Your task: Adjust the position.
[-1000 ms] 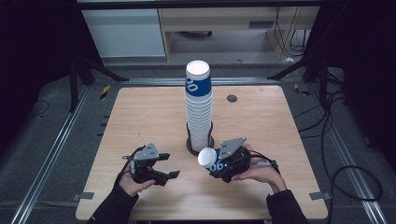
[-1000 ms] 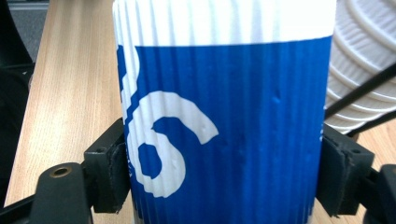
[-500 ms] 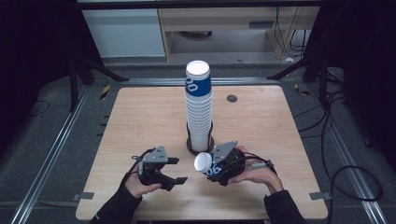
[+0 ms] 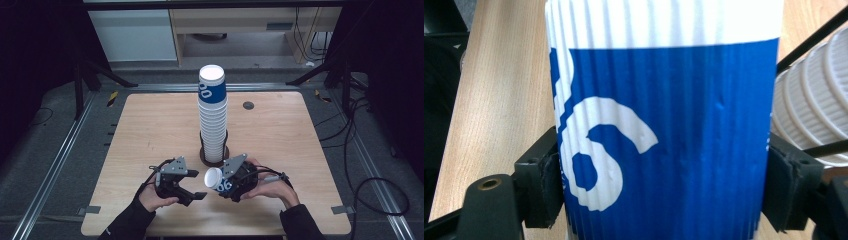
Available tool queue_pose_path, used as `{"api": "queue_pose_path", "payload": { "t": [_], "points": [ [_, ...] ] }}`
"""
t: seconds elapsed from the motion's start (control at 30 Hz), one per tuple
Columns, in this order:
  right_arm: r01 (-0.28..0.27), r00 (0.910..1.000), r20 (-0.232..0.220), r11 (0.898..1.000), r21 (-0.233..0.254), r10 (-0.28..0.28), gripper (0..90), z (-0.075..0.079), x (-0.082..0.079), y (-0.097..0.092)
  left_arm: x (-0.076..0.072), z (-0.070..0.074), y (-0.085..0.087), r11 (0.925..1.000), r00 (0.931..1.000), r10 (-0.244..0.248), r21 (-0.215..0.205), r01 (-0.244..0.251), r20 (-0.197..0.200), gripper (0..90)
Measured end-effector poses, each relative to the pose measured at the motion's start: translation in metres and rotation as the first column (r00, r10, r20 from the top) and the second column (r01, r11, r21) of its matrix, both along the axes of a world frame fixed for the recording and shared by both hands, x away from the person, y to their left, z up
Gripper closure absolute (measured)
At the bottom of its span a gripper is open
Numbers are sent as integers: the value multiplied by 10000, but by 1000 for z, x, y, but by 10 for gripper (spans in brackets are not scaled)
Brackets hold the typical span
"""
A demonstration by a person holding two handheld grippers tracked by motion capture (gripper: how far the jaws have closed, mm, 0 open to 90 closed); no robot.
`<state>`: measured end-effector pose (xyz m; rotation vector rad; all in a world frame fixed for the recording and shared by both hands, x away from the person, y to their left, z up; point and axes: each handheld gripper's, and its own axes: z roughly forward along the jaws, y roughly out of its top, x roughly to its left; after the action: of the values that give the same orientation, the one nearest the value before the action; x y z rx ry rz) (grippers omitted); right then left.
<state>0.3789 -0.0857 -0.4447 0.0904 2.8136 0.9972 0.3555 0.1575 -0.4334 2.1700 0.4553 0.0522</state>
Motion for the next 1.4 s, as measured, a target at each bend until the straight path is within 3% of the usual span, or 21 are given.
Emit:
{"api": "queue_pose_path", "payload": {
  "t": [0.17,0.8,1.4],
  "points": [
    [-150,9999,-21,9996,-227,150,208,-3,-1,6,0,-2,-3,9999,9999,-109,92,109,-21,189],
    [-481,9988,-3,9982,-358,481,208,-7,-7,21,1,-6,-20,9983,9988,-446,356,452,-182,192],
    [-605,9982,0,9975,-359,605,207,-8,-9,26,2,-7,-22,9989,9993,-215,411,227,-299,263]
  ]
}}
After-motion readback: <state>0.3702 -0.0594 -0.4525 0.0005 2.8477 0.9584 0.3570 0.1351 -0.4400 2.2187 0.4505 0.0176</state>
